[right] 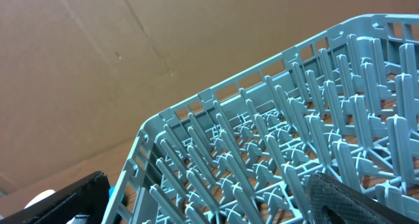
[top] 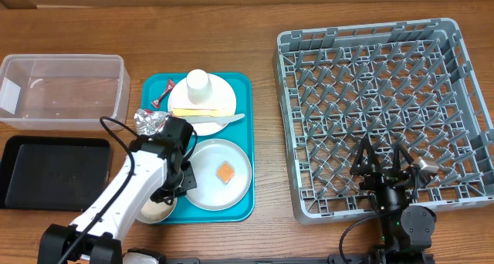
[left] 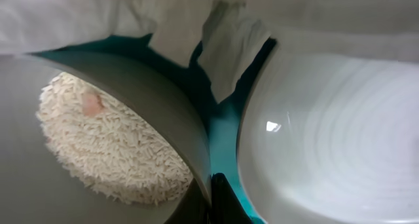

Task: Sort waste into correct bins and load items into the dishwasher rack
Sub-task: 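Grasp the rim of the white rice bowl with the left gripper, then carry the bowl left and tip rice onto the black tray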

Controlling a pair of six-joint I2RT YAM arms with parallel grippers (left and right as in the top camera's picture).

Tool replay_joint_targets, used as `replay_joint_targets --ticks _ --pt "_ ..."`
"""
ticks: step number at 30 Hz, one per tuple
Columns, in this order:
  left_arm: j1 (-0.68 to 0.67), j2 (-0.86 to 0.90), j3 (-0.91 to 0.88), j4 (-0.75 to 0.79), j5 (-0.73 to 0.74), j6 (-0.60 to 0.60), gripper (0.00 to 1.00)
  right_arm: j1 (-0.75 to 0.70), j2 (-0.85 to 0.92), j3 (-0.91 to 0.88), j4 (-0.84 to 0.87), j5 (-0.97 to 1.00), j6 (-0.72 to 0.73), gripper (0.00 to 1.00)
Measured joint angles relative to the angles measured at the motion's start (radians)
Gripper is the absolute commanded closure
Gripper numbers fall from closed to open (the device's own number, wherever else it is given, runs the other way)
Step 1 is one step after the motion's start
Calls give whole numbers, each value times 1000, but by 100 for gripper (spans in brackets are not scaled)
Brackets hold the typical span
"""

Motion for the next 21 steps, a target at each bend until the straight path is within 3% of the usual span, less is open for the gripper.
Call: replay_joint_targets --ticks 14,21 --pt "9 4 326 -265 6 30 96 0 0 0 0 0 0 0" --pt "169 4 484 -311 84 137 96 0 0 0 0 1 0 0"
